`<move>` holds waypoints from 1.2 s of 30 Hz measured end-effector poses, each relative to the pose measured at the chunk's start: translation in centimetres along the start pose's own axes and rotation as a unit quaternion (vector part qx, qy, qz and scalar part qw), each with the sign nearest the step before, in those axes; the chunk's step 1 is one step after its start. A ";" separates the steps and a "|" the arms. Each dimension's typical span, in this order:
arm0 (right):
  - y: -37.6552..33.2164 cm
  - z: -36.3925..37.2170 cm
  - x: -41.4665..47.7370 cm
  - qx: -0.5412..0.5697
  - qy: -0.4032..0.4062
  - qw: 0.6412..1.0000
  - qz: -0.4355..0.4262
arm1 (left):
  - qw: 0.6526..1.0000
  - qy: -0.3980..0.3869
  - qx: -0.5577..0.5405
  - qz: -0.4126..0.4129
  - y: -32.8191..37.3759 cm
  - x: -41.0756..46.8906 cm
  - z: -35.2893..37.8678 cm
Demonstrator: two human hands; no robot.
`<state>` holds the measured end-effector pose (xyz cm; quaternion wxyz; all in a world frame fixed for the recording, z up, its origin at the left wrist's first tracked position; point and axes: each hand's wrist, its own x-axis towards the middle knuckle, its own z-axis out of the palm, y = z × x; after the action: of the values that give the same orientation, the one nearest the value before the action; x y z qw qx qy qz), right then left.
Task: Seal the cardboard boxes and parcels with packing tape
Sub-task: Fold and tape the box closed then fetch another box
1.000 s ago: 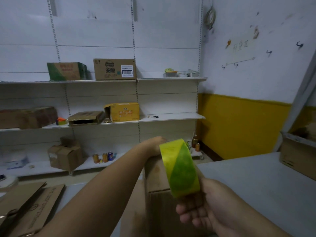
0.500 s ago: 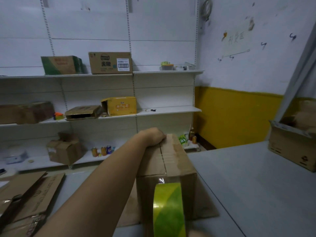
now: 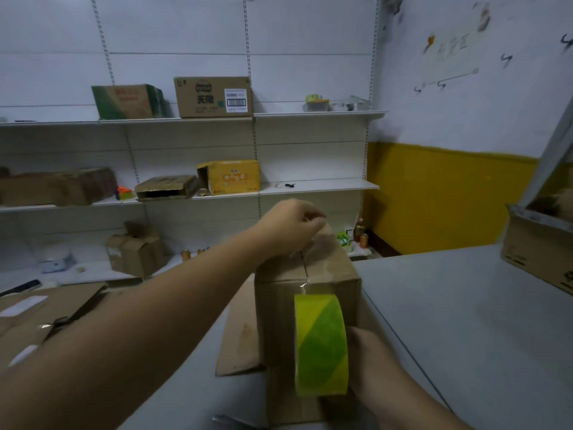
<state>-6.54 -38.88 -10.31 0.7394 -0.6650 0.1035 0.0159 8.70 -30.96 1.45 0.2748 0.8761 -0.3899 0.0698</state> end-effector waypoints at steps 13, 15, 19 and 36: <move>0.0 -0.5 -3.3 -0.215 -0.030 0.976 0.022 | 0.958 -0.207 0.172 0.096 -0.8 -6.7 0.4; 0.6 -0.9 -3.7 -0.241 -0.036 0.968 0.059 | 0.953 -0.185 0.214 0.110 -0.9 -7.0 0.7; 2.1 -2.3 -3.7 -0.281 0.055 0.958 0.023 | 0.954 -0.132 0.242 0.119 -0.7 -7.3 1.4; 3.4 11.2 -4.5 -0.804 -0.031 0.564 -0.189 | 0.966 -0.072 0.235 0.074 0.1 -8.4 1.0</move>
<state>-10.01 -26.97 -11.80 -0.1114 -0.9881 -0.1028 -0.0267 2.75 -26.18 -2.18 0.0259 0.8877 -0.4448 0.1161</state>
